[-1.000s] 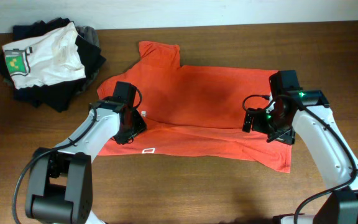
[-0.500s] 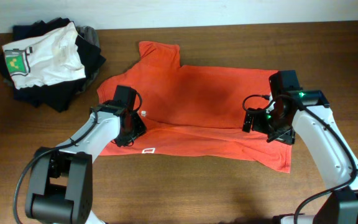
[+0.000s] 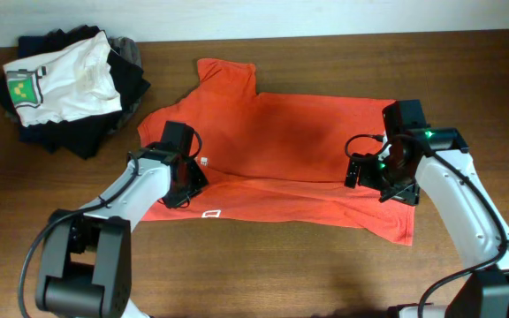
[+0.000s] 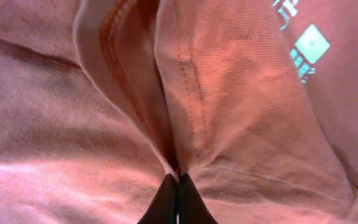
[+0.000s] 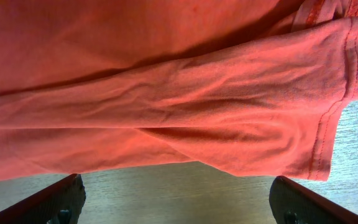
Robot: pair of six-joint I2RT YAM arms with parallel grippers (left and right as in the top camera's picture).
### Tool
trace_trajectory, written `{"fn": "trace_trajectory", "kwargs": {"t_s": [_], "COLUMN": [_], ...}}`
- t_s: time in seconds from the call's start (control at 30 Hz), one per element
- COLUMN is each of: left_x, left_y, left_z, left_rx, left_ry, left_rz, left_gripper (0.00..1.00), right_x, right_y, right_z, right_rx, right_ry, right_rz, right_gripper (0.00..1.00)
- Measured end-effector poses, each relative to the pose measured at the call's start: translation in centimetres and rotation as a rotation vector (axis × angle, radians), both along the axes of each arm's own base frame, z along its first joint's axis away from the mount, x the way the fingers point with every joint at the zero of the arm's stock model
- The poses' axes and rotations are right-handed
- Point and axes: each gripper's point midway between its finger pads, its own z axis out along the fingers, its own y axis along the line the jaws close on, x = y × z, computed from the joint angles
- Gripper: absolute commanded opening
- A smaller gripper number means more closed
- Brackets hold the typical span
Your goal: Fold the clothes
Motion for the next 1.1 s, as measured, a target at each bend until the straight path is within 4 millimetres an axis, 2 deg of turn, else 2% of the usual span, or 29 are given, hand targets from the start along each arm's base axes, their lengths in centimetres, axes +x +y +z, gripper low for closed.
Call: {"fn": "trace_trajectory", "kwargs": {"t_s": [0.17, 0.47, 0.7, 0.73, 0.77, 0.8, 0.83, 0.87, 0.9, 1.03, 1.1], "left_x": [0.8, 4.9, 8.9, 9.2, 9.3, 9.5, 9.6, 9.5, 9.5, 9.2, 9.2], "left_y": [-0.2, -1.2, -4.3, -4.8, -5.1, -5.5, -5.8, -6.0, -6.1, -6.1, -6.2], "left_z": [2.4, 4.6, 6.9, 6.9, 6.7, 6.4, 5.7, 5.1, 4.4, 2.6, 2.6], "left_rx": [-0.018, -0.057, -0.112, -0.117, -0.119, -0.121, -0.122, -0.118, -0.116, -0.104, -0.100], "left_ry": [-0.076, -0.259, -0.464, -0.474, -0.481, -0.483, -0.475, -0.465, -0.453, -0.413, -0.416], "left_rz": [0.000, -0.003, -0.051, -0.057, -0.063, -0.070, -0.075, -0.084, -0.085, -0.089, -0.119], "left_gripper": [0.01, 0.01, 0.02, 0.05, 0.15, 0.40, 0.54, 0.62, 0.85, 0.99, 0.99], "right_x": [0.0, 0.1, 0.0, 0.0, 0.0, -0.1, -0.1, -0.1, -0.1, -0.1, -0.1], "right_y": [0.0, 0.0, 0.0, 0.0, 0.0, 0.0, 0.0, 0.0, 0.0, 0.0, 0.0], "right_z": [0.0, 0.0, 0.0, 0.0, 0.0, 0.0, 0.0, 0.0, 0.0, 0.0, 0.0], "right_rx": [0.000, 0.000, 0.000, 0.000, 0.000, 0.000, 0.000, -0.001, 0.000, 0.000, 0.000], "right_ry": [0.000, -0.003, -0.001, 0.000, 0.002, 0.004, 0.005, 0.004, 0.005, 0.004, 0.005], "right_rz": [0.000, 0.000, 0.000, 0.000, -0.001, -0.001, 0.000, 0.000, -0.001, 0.000, 0.000], "right_gripper": [0.98, 0.98, 0.98, 0.98, 0.98, 0.98, 0.98, 0.98, 0.98, 0.98, 0.98]}}
